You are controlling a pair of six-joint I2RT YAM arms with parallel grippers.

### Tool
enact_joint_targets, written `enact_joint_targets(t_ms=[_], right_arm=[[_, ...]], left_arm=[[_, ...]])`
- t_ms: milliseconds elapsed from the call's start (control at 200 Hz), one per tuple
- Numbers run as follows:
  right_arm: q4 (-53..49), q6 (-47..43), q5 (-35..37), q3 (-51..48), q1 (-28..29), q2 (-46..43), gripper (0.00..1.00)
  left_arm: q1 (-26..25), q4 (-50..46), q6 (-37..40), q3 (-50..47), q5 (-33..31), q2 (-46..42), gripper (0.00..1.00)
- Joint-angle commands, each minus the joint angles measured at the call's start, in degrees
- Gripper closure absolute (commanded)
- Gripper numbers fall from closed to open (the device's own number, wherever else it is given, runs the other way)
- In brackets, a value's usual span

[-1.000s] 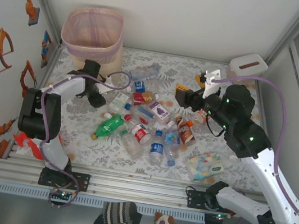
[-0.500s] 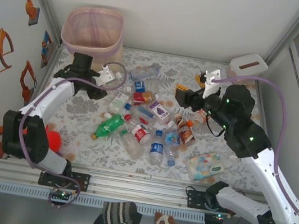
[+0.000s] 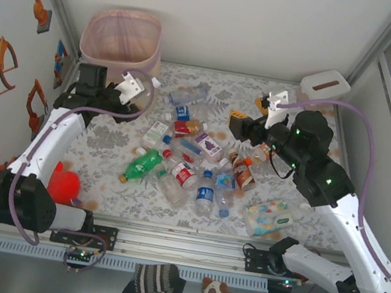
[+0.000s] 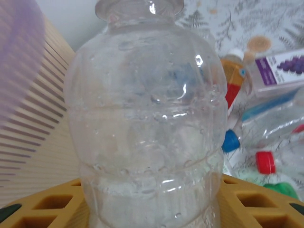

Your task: Put the plastic bottles in the bin

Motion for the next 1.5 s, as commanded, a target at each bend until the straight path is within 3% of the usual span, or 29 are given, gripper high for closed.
enact_joint_targets(t_ms=[0,210,516,931,1492], right_arm=[[2.6,-0.5,-0.1,0.8,0.2,0.1,0.23],[2.1,-0.6,0.0,1.2,0.1,-0.2,0.23],[1.7,-0.6,0.1,1.5,0.2,-0.6,0.23],[0.7,-0.7,1.2,0.9,0.2,-2.0,0.23],[-0.8,-0.8,3.2,0.9,0.2,-3.2,0.23]], left_arm=[[0.3,4.4,-4.8,3.5,4.9,-2.1,0.47],[0.5,8.2,-10.7,8.5,5.0,-2.0,0.49],[0.8,14.5,-19.1,16.2,-2.6,0.4,0.49],[3.5,13.2,-24.6,31.6,-10.5,14.0,0.52],[6.4,-13.2,-38.5,64.7,4.8,42.2,0.52]])
